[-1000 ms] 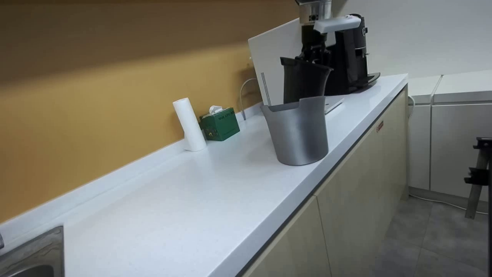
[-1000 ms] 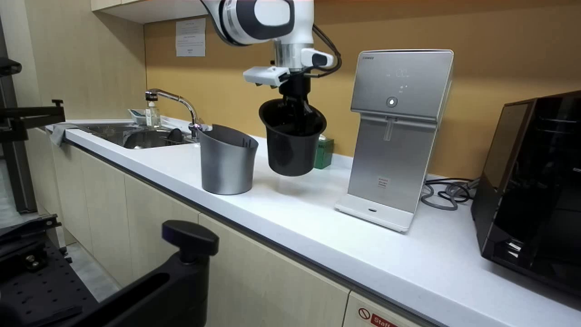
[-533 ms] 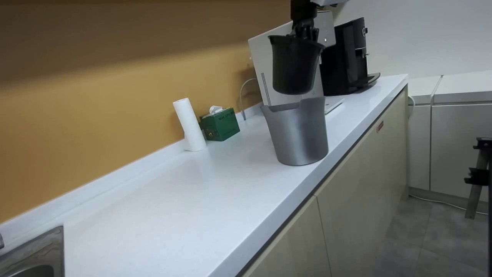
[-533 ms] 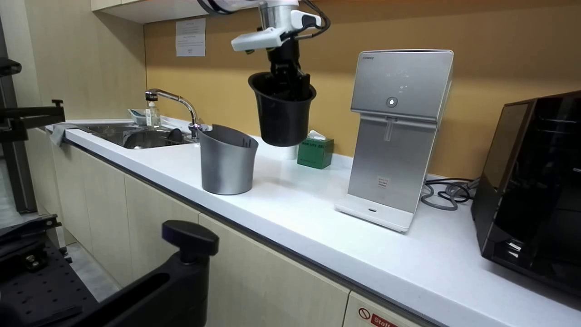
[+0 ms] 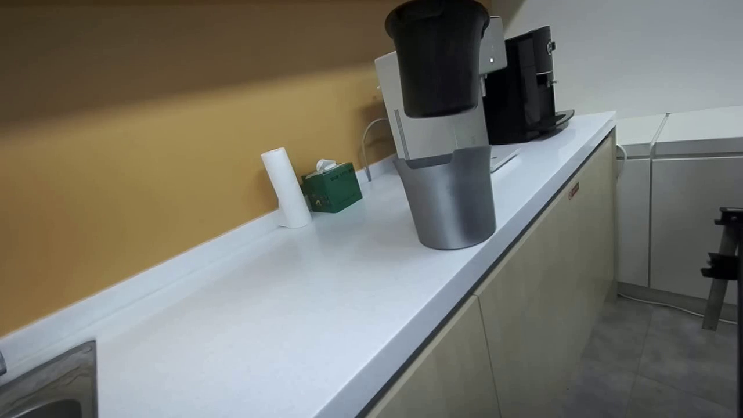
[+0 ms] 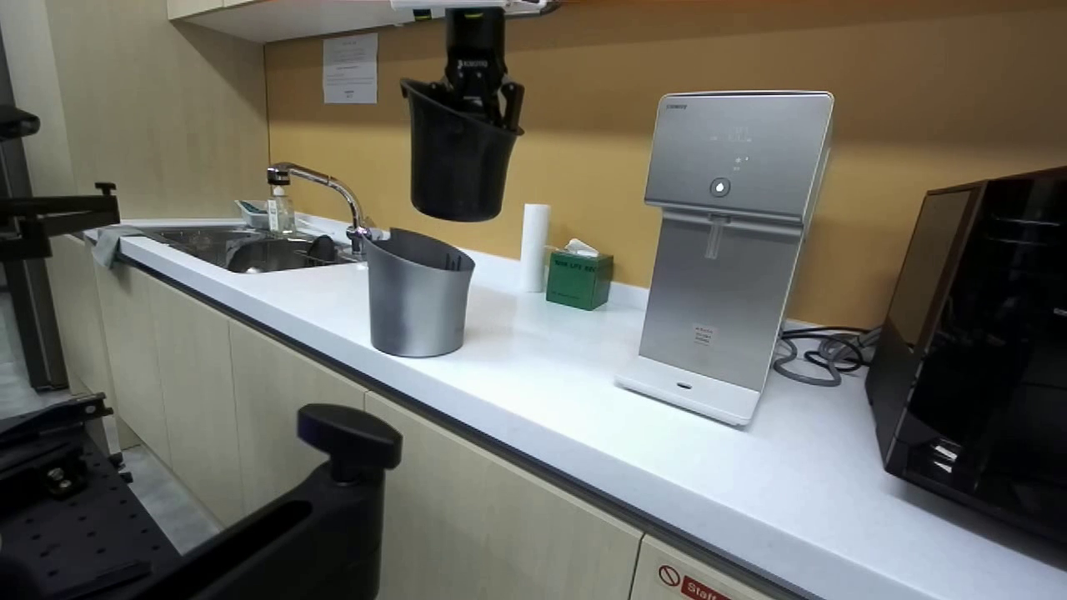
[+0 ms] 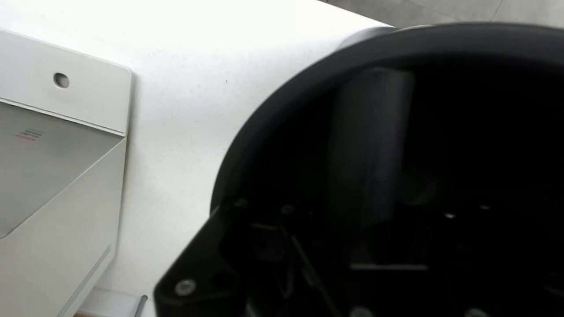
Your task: Put the black bin in the grey bin
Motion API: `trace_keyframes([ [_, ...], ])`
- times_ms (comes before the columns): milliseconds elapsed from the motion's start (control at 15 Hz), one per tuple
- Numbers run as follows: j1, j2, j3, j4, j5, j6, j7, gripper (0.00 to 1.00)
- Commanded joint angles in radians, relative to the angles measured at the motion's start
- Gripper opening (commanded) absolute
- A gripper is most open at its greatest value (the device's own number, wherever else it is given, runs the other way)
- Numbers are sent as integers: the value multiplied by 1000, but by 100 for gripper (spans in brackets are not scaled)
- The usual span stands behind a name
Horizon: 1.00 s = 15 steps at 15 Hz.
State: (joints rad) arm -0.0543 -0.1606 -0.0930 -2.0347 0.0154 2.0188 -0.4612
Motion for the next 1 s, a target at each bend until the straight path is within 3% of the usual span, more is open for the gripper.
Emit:
trace_keyframes([
  [0,7,0,-2,5,-1,-7,-4,4],
  [467,14,-14,7,-64,-20,-74,-72,1],
  [933,45,-55,41,-138,11,-12,11,1],
])
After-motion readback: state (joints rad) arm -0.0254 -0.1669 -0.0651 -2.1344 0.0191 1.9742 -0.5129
